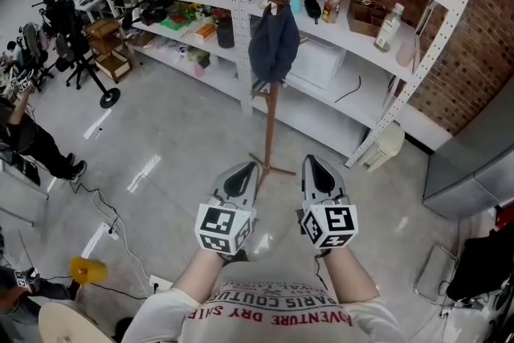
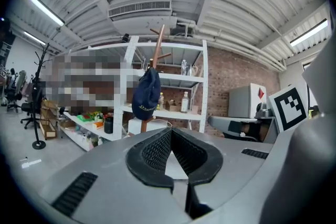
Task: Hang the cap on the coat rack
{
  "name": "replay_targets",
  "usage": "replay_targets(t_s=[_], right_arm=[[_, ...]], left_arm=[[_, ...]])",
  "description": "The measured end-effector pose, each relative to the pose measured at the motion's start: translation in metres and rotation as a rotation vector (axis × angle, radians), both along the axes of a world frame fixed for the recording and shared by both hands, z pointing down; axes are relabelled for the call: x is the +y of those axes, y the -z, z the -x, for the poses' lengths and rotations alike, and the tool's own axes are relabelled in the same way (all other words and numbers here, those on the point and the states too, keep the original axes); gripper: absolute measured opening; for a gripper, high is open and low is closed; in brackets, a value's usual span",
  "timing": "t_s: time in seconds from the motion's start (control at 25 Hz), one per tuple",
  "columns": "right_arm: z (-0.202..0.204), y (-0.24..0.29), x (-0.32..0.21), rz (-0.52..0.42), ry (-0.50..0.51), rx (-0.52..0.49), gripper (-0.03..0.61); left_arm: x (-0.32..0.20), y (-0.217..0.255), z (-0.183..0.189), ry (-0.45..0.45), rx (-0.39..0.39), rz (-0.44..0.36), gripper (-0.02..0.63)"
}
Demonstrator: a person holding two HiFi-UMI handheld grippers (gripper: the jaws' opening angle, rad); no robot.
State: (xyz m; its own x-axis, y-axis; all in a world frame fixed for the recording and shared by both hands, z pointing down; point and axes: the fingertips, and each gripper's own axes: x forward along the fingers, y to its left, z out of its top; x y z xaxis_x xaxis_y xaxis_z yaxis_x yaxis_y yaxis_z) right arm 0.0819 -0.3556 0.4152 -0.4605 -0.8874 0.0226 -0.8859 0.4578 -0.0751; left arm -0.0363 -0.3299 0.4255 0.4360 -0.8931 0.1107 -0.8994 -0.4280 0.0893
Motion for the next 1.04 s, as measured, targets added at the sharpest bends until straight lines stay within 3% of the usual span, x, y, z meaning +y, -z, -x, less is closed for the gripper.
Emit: replay_targets(t_s=[1.04], right_arm=[[-0.013,0.001,0.007,-0.014,-0.024,-0.006,0.014]], left_arm=[[0.0,0.004,-0.009,-0.015,-0.023,-0.006,0.005]])
